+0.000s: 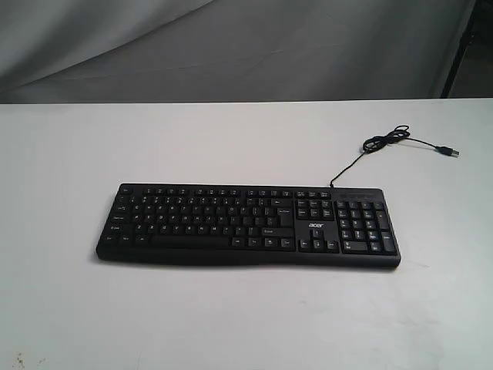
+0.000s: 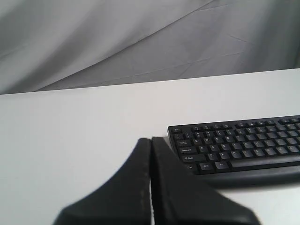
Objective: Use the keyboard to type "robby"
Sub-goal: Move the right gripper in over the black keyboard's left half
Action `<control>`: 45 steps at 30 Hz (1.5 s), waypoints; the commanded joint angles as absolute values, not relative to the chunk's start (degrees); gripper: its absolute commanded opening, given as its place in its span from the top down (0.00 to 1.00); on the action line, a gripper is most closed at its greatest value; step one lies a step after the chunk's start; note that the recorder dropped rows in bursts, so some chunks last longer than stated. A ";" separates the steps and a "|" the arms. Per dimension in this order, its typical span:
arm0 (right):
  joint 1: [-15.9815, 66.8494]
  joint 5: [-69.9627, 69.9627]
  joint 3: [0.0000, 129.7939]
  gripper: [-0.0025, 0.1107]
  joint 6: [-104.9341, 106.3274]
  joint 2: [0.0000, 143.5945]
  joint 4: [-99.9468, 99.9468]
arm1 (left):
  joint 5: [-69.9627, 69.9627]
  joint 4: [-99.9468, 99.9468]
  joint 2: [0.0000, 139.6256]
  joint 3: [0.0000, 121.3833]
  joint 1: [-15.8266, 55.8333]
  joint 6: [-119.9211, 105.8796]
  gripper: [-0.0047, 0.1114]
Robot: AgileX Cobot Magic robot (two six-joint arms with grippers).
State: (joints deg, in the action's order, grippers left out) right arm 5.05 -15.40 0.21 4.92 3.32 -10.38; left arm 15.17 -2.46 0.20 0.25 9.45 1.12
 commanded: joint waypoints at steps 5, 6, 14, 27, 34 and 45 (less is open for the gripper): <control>4.63 -15.60 0.00 0.98 5.01 3.13 -10.51 | 14.76 -2.74 0.00 0.00 9.82 1.28 0.96; 4.63 -15.60 0.00 0.98 5.01 3.13 -10.51 | 14.76 -2.74 0.00 0.00 9.82 1.28 0.96; 4.63 -15.73 0.00 0.98 5.01 3.13 -13.23 | 14.76 -2.74 0.00 0.00 9.82 1.28 0.96; 4.63 -18.50 17.75 0.98 5.01 18.61 -15.69 | 14.76 -2.74 0.00 0.00 9.82 1.28 0.96; 5.40 -25.17 33.43 0.98 4.01 38.11 -15.56 | 14.76 -2.74 0.00 0.00 9.82 1.28 0.96; 31.35 -31.51 46.49 0.98 4.06 66.41 -10.29 | 14.76 -2.74 0.00 0.00 9.82 1.28 0.96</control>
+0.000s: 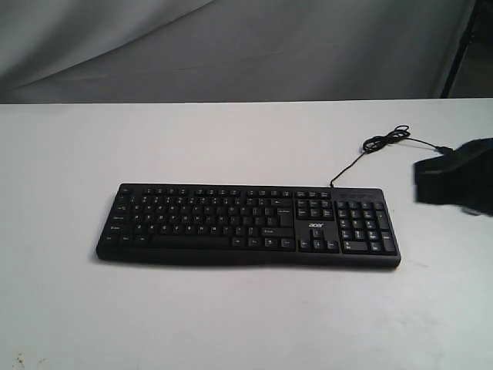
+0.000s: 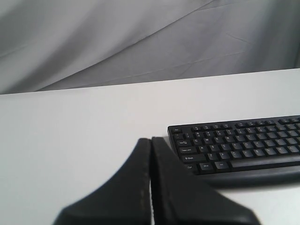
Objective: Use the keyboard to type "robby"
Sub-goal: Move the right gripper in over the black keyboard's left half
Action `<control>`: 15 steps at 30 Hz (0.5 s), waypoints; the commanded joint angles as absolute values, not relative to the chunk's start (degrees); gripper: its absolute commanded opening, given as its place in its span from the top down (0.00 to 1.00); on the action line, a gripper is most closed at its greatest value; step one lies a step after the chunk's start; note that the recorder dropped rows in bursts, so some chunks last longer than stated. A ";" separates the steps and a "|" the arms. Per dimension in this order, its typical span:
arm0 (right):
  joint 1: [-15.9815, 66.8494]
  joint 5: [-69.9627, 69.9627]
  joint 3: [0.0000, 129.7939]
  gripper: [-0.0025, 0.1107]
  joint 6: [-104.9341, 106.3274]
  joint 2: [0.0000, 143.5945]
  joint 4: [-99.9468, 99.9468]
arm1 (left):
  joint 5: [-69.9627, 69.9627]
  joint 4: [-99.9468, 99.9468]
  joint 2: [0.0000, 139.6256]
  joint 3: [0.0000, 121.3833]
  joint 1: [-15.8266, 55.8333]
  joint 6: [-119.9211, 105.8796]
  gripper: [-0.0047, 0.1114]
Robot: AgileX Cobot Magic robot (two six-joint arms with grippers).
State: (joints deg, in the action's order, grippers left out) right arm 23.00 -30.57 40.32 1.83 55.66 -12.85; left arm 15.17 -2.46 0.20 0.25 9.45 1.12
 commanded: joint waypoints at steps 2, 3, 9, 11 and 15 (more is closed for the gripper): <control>34.41 -32.37 51.53 0.98 7.42 72.85 -10.29 | 14.76 -2.74 0.00 0.00 9.82 1.28 0.96; 35.63 -32.81 54.77 0.98 9.62 76.87 -9.86 | 14.76 -2.74 0.00 0.00 9.82 1.28 0.96; 38.57 -42.75 76.61 0.98 16.83 91.45 -9.39 | 14.76 -2.74 0.00 0.00 9.82 1.28 0.96; 39.42 -47.51 83.05 0.98 18.05 95.76 -9.93 | 14.76 -2.74 0.00 0.00 9.82 1.28 0.96; 39.47 -52.50 92.95 0.98 21.41 105.42 -16.87 | 14.76 -2.74 0.00 0.00 9.82 1.28 0.96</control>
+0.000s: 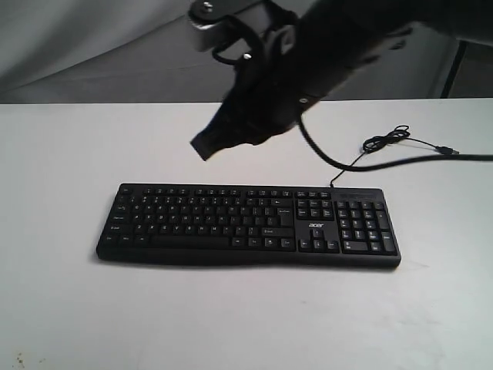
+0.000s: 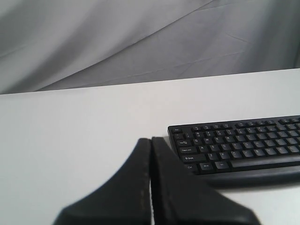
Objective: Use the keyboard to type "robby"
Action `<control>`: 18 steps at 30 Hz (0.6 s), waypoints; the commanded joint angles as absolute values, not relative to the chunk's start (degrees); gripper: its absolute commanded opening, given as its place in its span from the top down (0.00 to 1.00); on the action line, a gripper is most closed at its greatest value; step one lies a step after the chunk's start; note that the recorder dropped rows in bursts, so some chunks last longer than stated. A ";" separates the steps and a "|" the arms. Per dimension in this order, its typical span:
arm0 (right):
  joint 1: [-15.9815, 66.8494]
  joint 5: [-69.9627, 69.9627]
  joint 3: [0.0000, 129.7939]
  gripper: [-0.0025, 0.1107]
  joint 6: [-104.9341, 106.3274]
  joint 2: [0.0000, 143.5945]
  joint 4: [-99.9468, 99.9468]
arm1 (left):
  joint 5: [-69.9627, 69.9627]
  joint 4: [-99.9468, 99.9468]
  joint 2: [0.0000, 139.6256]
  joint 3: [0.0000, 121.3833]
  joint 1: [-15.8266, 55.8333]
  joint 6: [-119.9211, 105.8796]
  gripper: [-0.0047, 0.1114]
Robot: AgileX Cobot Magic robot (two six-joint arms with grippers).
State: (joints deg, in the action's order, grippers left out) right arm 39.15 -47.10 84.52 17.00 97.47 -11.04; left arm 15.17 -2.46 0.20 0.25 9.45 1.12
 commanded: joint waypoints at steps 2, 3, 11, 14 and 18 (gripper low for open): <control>39.96 -52.50 95.90 0.98 22.51 109.22 -18.57 | 14.76 -2.74 0.00 0.00 9.82 1.28 0.96; 40.33 -51.62 96.83 0.98 22.49 110.99 -18.35 | 14.76 -2.74 0.00 0.00 9.82 1.28 0.96; 42.79 -41.05 97.40 0.98 22.49 119.48 -19.04 | 14.76 -2.74 0.00 0.00 9.82 1.28 0.96; 42.79 -40.22 97.40 0.98 22.16 121.30 -19.62 | 14.76 -2.74 0.00 0.00 9.82 1.28 0.96; 42.79 -35.90 97.29 0.98 22.13 123.24 -19.36 | 14.76 -2.74 0.00 0.00 9.82 1.28 0.96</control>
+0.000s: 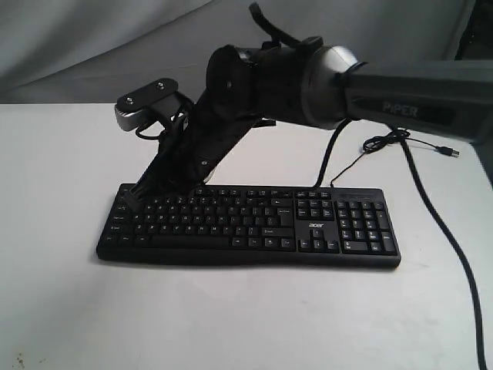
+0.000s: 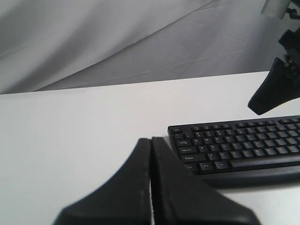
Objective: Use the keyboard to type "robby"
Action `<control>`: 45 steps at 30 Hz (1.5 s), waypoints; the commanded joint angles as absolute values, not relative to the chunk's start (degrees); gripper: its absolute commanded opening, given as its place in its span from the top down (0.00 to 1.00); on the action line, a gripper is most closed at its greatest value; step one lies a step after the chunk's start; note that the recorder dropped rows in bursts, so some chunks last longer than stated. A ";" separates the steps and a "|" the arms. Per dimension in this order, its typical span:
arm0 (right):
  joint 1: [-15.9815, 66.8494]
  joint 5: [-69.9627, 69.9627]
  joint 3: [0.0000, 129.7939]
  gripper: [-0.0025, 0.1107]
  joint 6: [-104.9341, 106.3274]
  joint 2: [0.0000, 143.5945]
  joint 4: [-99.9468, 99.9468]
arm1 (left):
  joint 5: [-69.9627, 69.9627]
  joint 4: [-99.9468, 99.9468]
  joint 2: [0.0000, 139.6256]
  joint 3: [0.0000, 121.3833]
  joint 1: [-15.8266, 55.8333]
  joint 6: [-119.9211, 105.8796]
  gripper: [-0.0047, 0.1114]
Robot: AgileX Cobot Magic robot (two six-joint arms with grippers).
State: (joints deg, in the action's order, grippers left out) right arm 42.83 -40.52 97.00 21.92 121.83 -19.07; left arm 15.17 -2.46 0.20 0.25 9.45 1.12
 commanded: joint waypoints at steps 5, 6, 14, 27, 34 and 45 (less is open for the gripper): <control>42.67 -29.98 97.40 0.98 22.65 125.86 -19.25 | 14.76 -2.74 0.00 0.00 9.82 1.28 0.96; 42.67 -29.82 97.40 0.98 22.65 126.27 -19.25 | 14.76 -2.74 0.00 0.00 9.82 1.28 0.96; 42.17 -27.39 97.40 0.98 22.72 129.09 -17.97 | 14.76 -2.74 0.00 0.00 9.82 1.28 0.96; 41.81 -23.63 97.40 0.98 22.59 131.53 -17.73 | 14.76 -2.74 0.00 0.00 9.82 1.28 0.96; 41.81 -22.87 97.40 0.98 22.59 131.94 -17.48 | 14.76 -2.74 0.00 0.00 9.82 1.28 0.96; 41.81 -22.17 97.40 0.98 22.51 132.74 -16.88 | 14.76 -2.74 0.00 0.00 9.82 1.28 0.96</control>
State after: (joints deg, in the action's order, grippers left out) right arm 42.12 -22.96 97.00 22.08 132.66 -17.74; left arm 15.17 -2.46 0.20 0.25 9.45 1.12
